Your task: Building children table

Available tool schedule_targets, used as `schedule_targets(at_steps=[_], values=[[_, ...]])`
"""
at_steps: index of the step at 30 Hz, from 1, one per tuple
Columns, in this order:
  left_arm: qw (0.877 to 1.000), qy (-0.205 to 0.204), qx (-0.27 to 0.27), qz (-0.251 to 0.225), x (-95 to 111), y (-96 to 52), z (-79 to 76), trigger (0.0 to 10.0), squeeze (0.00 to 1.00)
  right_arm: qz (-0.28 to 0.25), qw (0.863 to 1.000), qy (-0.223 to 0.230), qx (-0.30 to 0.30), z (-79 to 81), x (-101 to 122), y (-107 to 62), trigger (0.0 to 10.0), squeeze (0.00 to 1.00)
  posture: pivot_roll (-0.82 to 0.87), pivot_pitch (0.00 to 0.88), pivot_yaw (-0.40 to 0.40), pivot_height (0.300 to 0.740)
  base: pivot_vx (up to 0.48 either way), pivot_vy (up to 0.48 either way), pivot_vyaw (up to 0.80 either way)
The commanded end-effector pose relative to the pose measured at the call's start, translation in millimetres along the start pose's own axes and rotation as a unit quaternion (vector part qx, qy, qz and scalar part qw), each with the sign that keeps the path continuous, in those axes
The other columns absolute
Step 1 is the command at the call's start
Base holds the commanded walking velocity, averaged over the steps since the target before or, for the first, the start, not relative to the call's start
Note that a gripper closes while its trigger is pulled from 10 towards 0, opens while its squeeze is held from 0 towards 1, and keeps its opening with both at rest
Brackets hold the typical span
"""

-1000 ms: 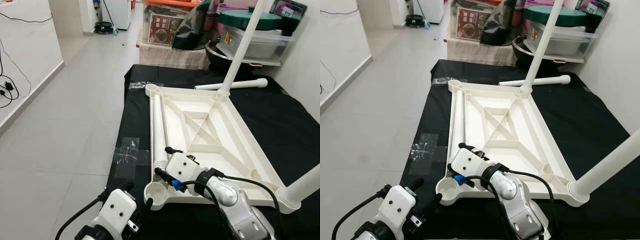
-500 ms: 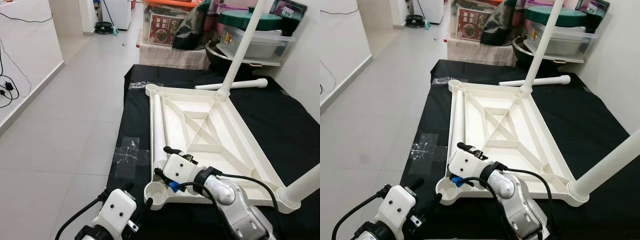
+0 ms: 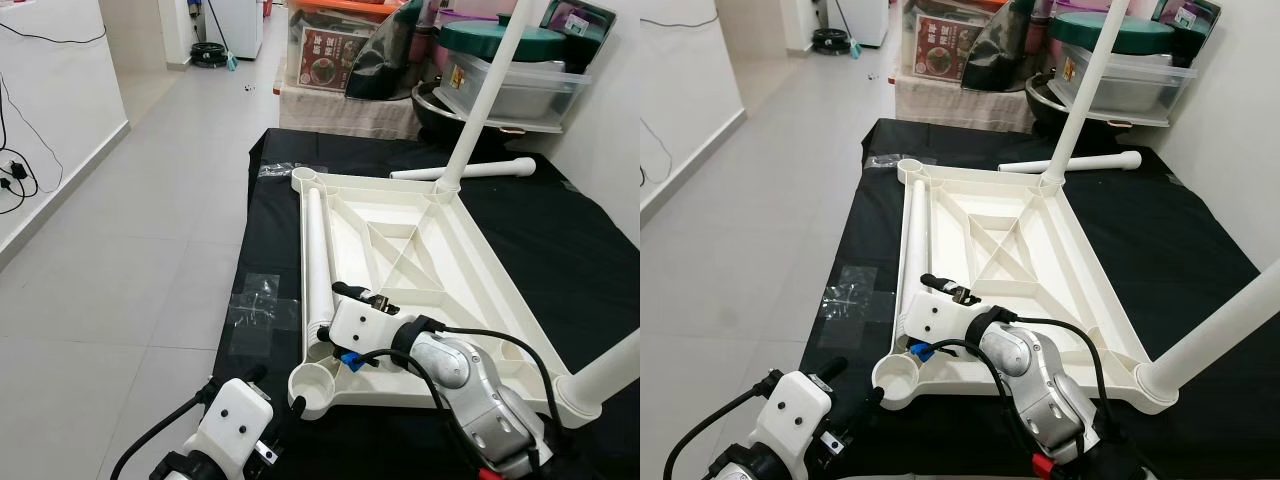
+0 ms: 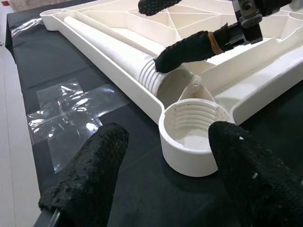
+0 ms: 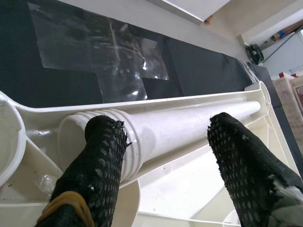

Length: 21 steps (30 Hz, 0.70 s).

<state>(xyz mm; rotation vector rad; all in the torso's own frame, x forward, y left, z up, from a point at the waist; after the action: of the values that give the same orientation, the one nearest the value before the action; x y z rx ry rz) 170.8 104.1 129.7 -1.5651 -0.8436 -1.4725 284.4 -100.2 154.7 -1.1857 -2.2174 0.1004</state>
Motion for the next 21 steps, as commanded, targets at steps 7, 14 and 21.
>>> schedule_targets(at_steps=[7,14,21], values=[[1.000,-0.003,0.000,0.006,-2.6,-0.3,-2.9,10.0,0.00,-0.035,0.999,0.040,0.008,-4.0,7.0,-1.4,10.0,0.00,0.06,0.070,-0.137,0.740,0.000,0.000,0.00],[1.000,-0.003,0.000,0.006,-2.7,-0.4,-2.2,10.0,0.00,-0.057,0.997,0.033,0.049,4.1,11.4,-3.9,10.0,0.00,0.07,0.070,-0.134,0.740,0.000,0.000,0.00],[1.000,-0.007,0.003,0.008,-2.9,-0.5,-0.9,10.0,0.00,-0.047,0.993,-0.018,0.103,17.7,3.8,-6.9,10.0,0.00,0.07,0.069,-0.127,0.740,0.000,0.000,0.00]])
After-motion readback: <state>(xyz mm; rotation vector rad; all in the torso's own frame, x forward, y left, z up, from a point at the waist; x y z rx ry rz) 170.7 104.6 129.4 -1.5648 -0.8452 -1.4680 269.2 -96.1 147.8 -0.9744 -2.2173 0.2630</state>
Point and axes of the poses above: a point about 5 cm out from each wrist's last joint towards the gripper, its own y axis pointing out of the wrist towards the gripper, its own x axis along the axis of the wrist's last joint, z = x × y, the point moved 1 cm from there along y, pointing out of the wrist towards the gripper, and after that the axes turned 10 degrees about -y, right-handed, at the moved point
